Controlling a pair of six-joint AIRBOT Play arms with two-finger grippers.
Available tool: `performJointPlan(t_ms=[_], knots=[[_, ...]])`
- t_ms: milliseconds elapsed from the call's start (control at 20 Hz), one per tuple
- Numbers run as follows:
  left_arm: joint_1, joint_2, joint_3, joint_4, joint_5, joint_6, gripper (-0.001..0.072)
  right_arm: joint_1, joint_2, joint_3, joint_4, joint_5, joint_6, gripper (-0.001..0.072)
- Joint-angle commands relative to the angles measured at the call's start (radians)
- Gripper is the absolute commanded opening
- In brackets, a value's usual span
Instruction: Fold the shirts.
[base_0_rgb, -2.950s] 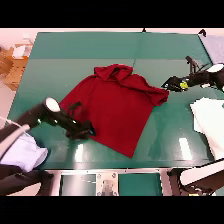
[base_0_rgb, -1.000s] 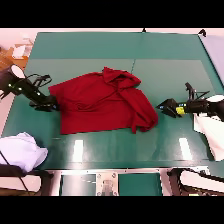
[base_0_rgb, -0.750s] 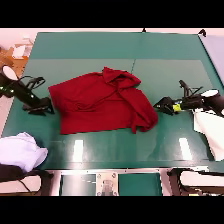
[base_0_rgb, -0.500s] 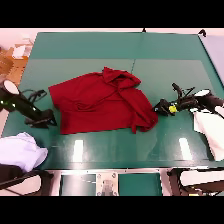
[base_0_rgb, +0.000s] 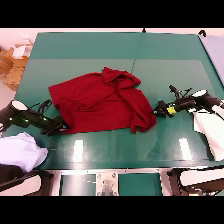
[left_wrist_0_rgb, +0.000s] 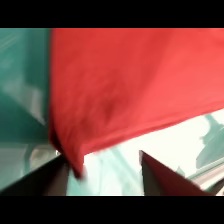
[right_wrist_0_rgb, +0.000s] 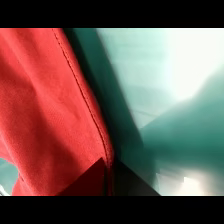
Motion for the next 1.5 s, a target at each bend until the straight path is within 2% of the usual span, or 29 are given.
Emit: performJointPlan(t_ms=[0,50,100,250,400,550,650,750,850,1050,1150,1250,1350,1450], knots=[[0.0,-0.004,-0.026,-0.072,0.097,0.071,0.026,0.014,-0.001,0.001,0.007,0.012,0.0,0.0019],[0.0,-0.004,-0.026,-0.073,0.092,0.082,0.0095,0.017,-0.001,0.001,0.007,0.015,0.0,0.0019],[0.0,-0.004,-0.026,-0.072,0.085,0.099,0.0026,0.017,-0.001,0.001,0.007,0.019,0.0,0.0018],[0.001,-0.004,-0.019,-0.062,0.084,0.099,0.0025,0.016,0.005,0.007,0.008,0.036,0.0,0.0017],[0.0,0.038,0.095,-0.063,0.01,0.101,0.0025,0.012,0.045,0.092,0.067,0.147,0.0,0.0017],[0.001,0.161,0.349,-0.101,-0.08,0.097,0.0025,0.01,0.151,0.268,0.183,0.247,0.001,0.0017],[0.001,0.273,0.587,-0.147,-0.079,0.094,0.0025,-0.006,0.255,0.414,0.3,0.254,0.004,0.0017],[0.001,0.366,0.834,-0.156,-0.003,0.094,0.0025,-0.043,0.368,0.568,0.4,0.19,0.005,0.0017],[0.001,0.437,1.062,-0.148,0.108,0.094,0.0025,-0.097,0.489,0.696,0.458,0.06,0.01,0.0018],[0.0,0.472,1.432,-0.095,0.187,0.068,0.0025,-0.207,0.76,0.799,0.472,-0.245,0.012,0.0018],[0.0,0.472,1.519,-0.075,0.19,0.044,0.0025,-0.258,0.882,0.798,0.439,-0.365,0.012,0.0018],[0.0,0.472,1.534,-0.043,0.173,0.015,0.0025,-0.296,0.961,0.798,0.377,-0.423,0.012,0.0018],[0.0,0.472,1.508,0.025,0.132,-0.034,0.0026,-0.309,0.986,0.798,0.318,-0.424,0.014,0.0018],[0.0,0.472,1.426,0.05,0.091,-0.061,0.0025,-0.309,0.97,0.774,0.285,-0.397,0.064,0.0018]])
